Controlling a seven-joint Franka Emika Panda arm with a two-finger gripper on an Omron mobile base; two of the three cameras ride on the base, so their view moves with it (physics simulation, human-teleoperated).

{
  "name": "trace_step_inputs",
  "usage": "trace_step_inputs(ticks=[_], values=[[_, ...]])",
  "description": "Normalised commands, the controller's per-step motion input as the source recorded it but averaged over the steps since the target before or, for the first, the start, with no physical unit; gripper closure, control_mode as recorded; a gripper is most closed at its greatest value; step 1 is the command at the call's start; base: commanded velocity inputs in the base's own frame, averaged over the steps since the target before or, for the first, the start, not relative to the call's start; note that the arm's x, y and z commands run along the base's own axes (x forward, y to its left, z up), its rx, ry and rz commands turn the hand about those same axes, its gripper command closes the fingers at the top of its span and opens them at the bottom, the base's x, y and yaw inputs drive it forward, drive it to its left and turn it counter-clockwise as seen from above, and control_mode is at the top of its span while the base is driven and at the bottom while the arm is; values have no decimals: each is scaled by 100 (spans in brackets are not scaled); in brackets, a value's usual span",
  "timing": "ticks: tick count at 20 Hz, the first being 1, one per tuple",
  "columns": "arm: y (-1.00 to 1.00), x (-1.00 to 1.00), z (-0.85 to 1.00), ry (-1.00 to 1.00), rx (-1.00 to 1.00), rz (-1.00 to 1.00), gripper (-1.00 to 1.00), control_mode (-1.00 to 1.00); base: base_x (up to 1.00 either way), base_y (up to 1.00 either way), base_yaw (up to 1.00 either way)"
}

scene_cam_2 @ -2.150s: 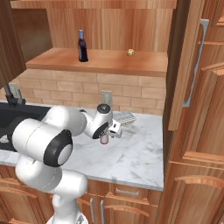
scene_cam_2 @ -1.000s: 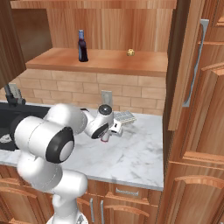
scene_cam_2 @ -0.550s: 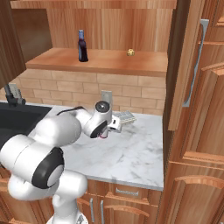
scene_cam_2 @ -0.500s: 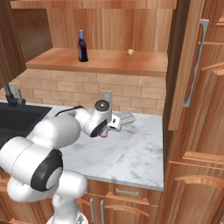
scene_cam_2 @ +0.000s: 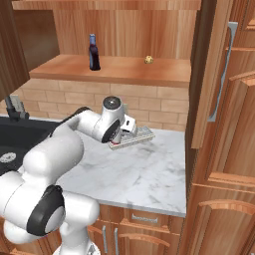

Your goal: Pick the ketchup and condiment bottle from the counter and place them in the cabinet.

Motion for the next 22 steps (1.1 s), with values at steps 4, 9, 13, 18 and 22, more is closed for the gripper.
trace_step_inputs(ticks=[4, 9, 13, 18, 22], values=[[3, -34, 68, 0, -3, 0, 100, -100, 0, 0, 0], [5, -26, 79, 0, -3, 0, 100, -100, 0, 0, 0], [6, -23, 73, 0, -4, 0, 100, -100, 0, 0, 0], [5, -23, 65, 0, -2, 0, 100, -100, 0, 0, 0], [4, -31, 64, 0, -2, 0, 100, -100, 0, 0, 0]])
